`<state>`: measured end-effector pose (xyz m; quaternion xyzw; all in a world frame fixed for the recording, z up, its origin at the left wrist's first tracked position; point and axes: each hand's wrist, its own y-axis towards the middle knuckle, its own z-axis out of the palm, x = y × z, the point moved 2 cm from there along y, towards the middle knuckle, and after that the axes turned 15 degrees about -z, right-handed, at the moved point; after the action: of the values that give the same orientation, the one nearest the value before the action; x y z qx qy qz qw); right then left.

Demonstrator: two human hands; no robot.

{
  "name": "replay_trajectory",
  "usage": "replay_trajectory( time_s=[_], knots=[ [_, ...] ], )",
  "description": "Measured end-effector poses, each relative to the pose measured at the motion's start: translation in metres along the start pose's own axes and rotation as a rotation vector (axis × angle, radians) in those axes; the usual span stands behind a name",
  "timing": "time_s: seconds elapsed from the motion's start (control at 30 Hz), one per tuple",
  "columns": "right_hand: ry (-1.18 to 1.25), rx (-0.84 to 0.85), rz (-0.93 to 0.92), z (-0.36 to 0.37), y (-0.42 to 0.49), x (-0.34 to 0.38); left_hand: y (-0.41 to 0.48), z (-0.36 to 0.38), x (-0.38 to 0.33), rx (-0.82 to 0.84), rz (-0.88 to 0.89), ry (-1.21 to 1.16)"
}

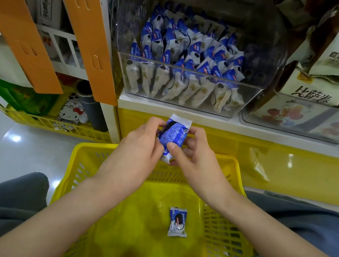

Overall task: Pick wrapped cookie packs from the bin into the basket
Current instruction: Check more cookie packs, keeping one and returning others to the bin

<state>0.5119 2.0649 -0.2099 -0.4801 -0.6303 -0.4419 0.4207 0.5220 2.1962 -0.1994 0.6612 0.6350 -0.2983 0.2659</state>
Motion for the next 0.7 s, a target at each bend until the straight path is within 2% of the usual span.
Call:
replay_trajectory(
  time_s=[0.13, 0.43, 0.6, 0.7],
  knots=[
    [-0.157, 0.092, -0.096, 0.002, -0.004, 0.001, 0.002, -0.006, 0.000, -0.025, 0.013, 0.070],
    [-0.284, 0.201, -0.163, 0.001, -0.006, 0.003, 0.005, -0.011, 0.003, -0.035, 0.002, 0.113],
    [-0.281, 0.194, -0.171, 0.000, -0.005, 0.001, 0.006, -0.009, 0.003, -0.079, 0.004, 0.092],
    [-0.198, 0.126, -0.108, -0.001, -0.003, -0.002, 0.006, -0.002, 0.004, -0.019, -0.049, 0.013]
  ],
)
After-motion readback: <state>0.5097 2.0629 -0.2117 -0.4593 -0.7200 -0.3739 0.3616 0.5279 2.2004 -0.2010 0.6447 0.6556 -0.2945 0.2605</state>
